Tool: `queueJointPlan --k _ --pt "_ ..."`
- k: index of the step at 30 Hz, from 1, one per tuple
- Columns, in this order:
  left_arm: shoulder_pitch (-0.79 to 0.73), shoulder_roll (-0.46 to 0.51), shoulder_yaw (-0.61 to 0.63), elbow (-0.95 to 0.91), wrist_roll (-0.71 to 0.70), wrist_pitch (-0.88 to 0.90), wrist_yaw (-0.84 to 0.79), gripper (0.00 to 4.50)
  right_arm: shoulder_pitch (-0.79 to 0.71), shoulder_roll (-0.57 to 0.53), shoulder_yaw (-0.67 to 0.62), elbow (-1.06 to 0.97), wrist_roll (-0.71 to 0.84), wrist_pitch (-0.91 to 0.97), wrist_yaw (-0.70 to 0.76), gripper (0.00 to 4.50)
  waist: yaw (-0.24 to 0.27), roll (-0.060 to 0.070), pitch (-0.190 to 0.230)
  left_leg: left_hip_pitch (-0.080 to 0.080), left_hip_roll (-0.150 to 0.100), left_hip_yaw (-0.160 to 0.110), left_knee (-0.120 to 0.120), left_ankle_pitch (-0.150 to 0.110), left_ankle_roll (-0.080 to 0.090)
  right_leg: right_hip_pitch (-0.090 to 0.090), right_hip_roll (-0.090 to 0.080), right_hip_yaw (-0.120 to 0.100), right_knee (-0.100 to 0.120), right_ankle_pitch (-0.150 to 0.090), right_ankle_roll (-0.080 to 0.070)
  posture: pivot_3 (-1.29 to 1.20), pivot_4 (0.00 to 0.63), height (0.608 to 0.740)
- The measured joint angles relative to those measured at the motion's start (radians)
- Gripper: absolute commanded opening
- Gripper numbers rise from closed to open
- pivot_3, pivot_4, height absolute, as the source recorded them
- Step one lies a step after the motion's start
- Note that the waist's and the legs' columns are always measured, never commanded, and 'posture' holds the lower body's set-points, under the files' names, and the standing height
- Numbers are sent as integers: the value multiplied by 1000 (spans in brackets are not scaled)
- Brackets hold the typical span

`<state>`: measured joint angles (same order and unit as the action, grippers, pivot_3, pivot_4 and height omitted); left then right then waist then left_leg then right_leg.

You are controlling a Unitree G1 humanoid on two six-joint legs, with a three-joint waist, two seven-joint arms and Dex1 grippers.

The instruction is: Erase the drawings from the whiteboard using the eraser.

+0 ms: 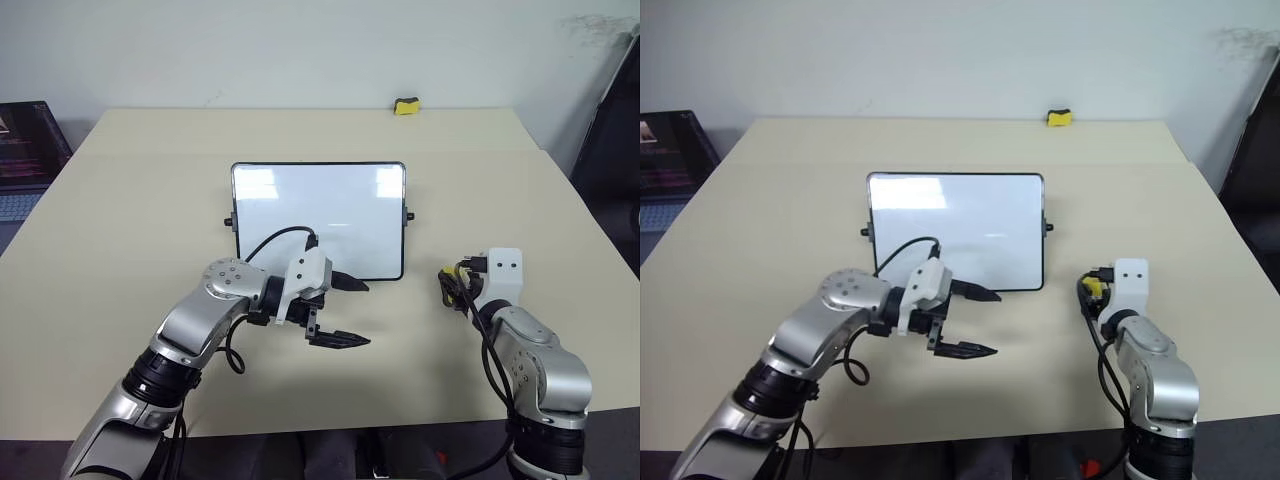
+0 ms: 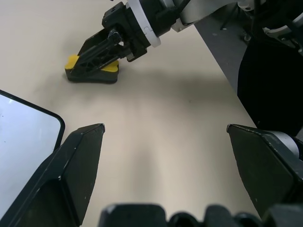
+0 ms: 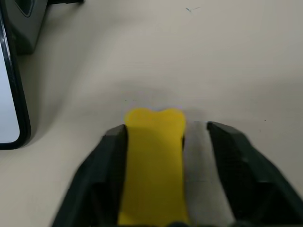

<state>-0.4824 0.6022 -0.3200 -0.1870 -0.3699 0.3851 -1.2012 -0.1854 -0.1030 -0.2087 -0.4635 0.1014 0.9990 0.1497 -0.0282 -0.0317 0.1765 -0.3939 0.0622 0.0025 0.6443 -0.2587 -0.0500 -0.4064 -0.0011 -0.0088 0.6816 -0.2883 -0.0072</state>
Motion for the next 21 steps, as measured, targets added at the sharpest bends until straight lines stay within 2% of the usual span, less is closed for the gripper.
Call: queueJointPlan --k 2,7,12,16,21 --pt "6 0 1 -2 0 0 12 4500 -2 -2 0 8 1 -10 -3 4445 0 0 0 0 0 0 0 0 0 0 0 0 0 0 0 0 150 740" --pt "30 1 11 -9 0 2 39 4500 -8 -5 -1 16 7 -35 -8 4445 0 0 0 0 0 0 0 0 0 0 0 0 0 0 0 0 150 740" --pt "100 3 97 -59 -14 42 129 4500 -25 21 -3 3 80 -126 25 4445 -2 0 0 0 1 0 0 0 0 0 0 0 0 0 0 0 150 740" --pt "195 0 247 -152 -85 137 250 4500 -24 28 36 -11 110 -225 50 4445 -6 0 0 0 1 1 0 0 0 0 0 1 0 0 0 0 150 740" --pt "357 -77 478 -285 -118 208 513 4500 -22 -17 136 72 2 -509 42 4445 -1 0 -1 1 1 0 1 0 0 0 0 0 1 0 0 0 150 740"
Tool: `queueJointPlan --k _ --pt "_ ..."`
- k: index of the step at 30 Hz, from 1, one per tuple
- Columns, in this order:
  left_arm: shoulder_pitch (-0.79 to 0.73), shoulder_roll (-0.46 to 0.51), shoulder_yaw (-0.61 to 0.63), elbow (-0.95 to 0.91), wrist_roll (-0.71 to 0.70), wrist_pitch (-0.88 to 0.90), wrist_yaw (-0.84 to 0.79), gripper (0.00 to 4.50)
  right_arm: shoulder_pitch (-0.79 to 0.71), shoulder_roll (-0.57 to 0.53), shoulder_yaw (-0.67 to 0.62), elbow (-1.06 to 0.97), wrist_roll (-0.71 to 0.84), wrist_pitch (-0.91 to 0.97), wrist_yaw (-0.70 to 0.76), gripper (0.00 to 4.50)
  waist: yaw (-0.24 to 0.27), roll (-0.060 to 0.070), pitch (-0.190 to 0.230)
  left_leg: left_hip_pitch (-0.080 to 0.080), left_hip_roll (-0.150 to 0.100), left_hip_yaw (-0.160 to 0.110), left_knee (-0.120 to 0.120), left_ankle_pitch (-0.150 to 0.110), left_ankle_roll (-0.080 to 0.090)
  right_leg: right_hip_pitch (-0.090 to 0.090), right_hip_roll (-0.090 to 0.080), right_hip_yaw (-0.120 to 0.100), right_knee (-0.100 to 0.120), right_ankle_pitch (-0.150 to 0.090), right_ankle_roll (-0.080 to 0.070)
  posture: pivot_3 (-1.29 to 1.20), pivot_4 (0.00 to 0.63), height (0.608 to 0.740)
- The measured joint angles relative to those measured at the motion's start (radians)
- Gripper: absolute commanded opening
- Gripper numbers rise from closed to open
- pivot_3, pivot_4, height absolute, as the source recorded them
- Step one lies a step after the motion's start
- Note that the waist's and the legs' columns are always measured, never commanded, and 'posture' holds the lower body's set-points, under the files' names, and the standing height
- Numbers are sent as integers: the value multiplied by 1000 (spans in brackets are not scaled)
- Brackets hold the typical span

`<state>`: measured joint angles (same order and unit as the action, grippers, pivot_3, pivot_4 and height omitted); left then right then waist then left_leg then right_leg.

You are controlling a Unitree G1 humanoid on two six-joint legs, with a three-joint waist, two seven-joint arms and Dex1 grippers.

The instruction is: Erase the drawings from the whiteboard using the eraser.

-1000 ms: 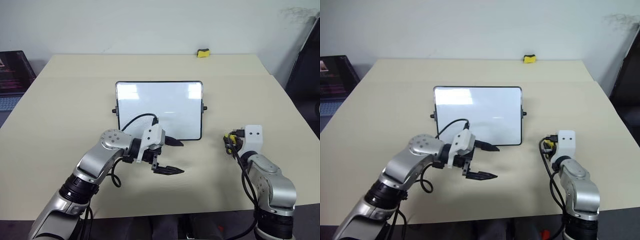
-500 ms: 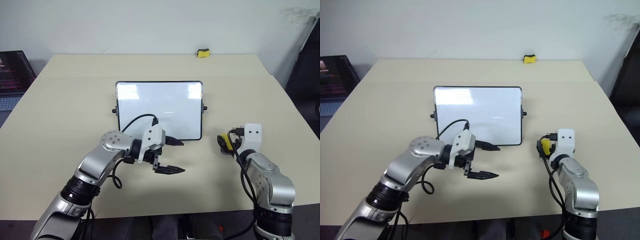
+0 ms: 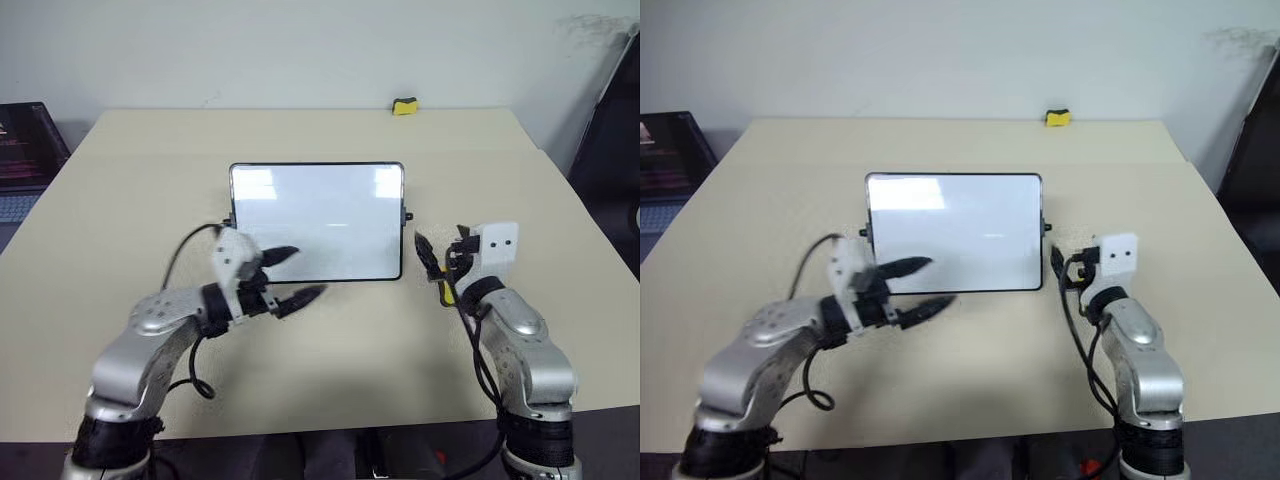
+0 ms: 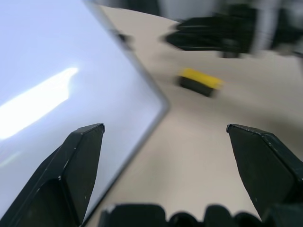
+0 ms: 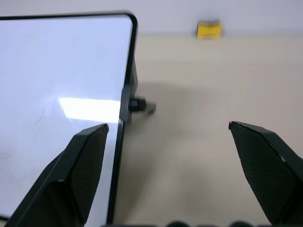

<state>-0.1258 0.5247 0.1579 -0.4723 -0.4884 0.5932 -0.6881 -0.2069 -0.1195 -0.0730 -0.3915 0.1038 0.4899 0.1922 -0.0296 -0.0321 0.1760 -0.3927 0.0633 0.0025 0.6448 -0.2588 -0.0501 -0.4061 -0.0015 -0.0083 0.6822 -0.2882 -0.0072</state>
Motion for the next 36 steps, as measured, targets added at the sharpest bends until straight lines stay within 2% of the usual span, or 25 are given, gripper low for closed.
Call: queueJointPlan --k 2,5,9,12,18,25,30,36 --pt "75 -84 91 -52 12 9 147 4500 1 7 8 86 -14 -121 -7 4445 1 0 -1 1 0 0 0 0 0 1 -1 0 0 0 0 0 150 740" --pt "180 -138 158 -105 44 11 280 4500 3 -8 4 199 -36 -279 -13 4445 3 -1 -1 1 -1 1 0 0 0 1 -1 1 0 0 0 0 150 740" --pt "312 -169 208 -163 71 -11 354 4500 23 -17 -55 263 18 -379 14 4445 6 -1 -1 1 -1 1 0 0 0 1 -1 0 0 0 0 0 150 740" --pt "337 -198 229 -171 95 -37 409 4500 29 -28 -96 322 59 -419 36 4445 7 -1 -1 2 -1 1 0 0 0 2 -1 1 1 1 -1 0 150 740" --pt "343 -267 209 -207 168 -84 523 4500 -14 -73 -136 441 107 -444 71 4445 3 -1 -1 4 -1 2 1 0 0 3 -1 2 2 2 -1 0 150 740" --pt "415 -348 196 -229 236 -152 600 4500 35 -110 -134 435 111 -454 108 4445 3 -1 -2 4 0 3 0 0 0 3 -1 3 1 2 -1 0 150 740" --pt "505 -400 127 -247 265 -192 613 4500 122 -125 -109 370 117 -429 146 4445 3 -1 -3 4 0 3 0 0 0 3 0 4 1 2 -1 0 150 740" --pt "522 -428 74 -247 312 -258 631 4500 221 -151 -109 254 143 -413 174 4445 3 0 -6 5 0 3 0 0 0 3 0 4 1 1 0 0 150 740"
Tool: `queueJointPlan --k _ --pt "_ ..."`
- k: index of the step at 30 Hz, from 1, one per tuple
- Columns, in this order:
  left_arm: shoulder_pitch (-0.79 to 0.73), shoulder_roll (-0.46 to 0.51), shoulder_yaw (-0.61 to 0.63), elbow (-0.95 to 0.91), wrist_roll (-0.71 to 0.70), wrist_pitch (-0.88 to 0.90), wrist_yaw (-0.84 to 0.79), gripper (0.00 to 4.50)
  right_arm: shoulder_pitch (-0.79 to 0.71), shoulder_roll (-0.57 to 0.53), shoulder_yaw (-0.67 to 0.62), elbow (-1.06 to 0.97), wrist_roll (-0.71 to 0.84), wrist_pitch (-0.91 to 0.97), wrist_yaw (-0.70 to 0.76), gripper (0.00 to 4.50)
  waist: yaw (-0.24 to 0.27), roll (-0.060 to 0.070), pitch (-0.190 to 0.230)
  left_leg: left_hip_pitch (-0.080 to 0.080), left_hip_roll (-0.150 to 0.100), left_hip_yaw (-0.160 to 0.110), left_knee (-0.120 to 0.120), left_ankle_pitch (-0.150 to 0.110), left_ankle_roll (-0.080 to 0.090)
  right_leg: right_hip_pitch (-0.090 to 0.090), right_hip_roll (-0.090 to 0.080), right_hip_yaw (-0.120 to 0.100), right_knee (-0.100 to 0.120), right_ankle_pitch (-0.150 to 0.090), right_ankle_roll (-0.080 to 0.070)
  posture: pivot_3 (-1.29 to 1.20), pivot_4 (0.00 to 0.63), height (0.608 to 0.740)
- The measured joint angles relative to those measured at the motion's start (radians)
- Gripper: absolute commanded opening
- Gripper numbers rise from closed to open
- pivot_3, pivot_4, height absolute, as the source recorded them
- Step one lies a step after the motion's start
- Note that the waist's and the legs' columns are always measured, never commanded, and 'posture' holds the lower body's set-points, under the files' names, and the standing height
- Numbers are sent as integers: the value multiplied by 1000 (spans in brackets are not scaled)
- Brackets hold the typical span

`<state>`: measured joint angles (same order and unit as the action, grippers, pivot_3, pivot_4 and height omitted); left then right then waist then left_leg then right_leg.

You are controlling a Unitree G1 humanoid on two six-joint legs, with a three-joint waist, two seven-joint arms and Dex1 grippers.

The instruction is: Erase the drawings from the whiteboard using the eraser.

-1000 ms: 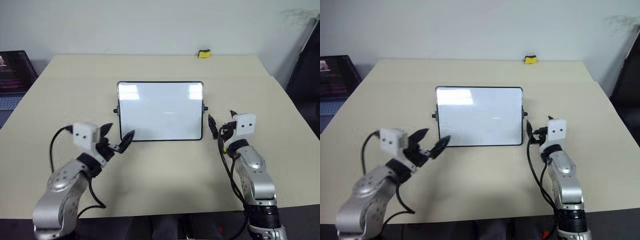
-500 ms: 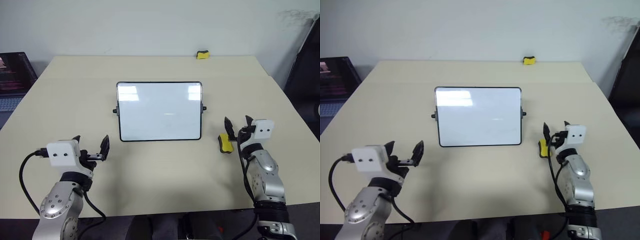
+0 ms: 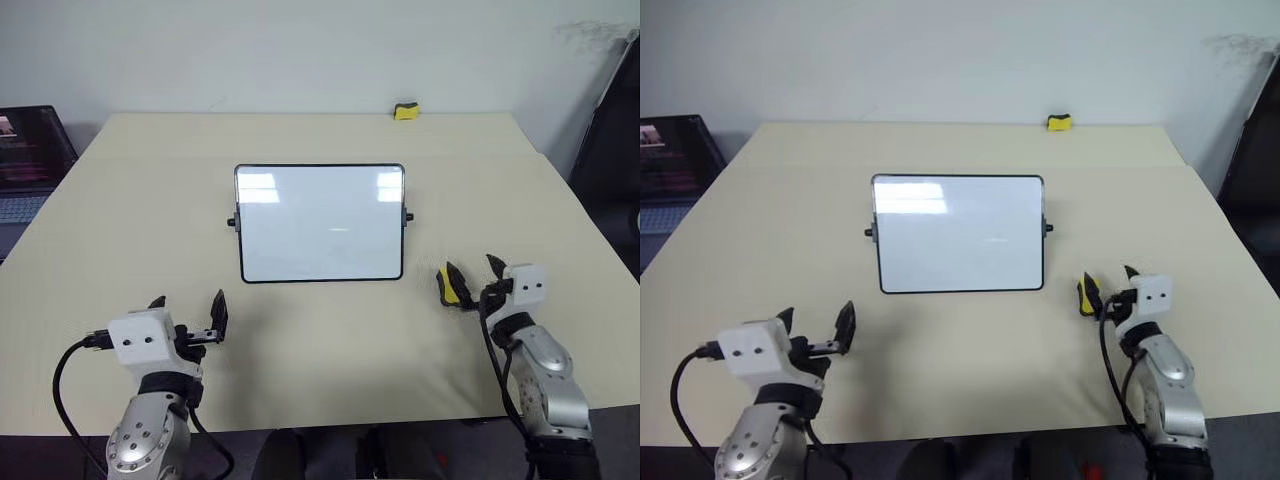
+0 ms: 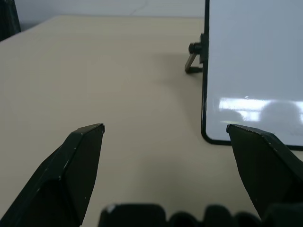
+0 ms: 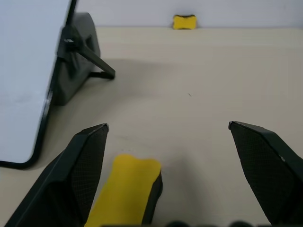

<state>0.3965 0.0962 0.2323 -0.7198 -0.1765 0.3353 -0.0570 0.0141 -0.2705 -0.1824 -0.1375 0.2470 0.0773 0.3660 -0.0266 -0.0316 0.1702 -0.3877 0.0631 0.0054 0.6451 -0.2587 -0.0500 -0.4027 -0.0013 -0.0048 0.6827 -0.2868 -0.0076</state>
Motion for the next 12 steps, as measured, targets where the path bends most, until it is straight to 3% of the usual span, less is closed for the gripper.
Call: queueJointPlan --k 4,12 --pt "43 -25 -11 0 11 -14 13 4500 103 -6 -3 -58 10 12 6 4445 -1 0 0 0 0 1 0 0 0 0 0 1 0 -2 4 0 150 740" --pt "68 -26 -9 0 22 -24 24 4500 169 -4 18 -220 17 88 -5 4445 -2 0 -1 5 0 2 0 0 0 3 1 3 0 -3 5 0 150 740"
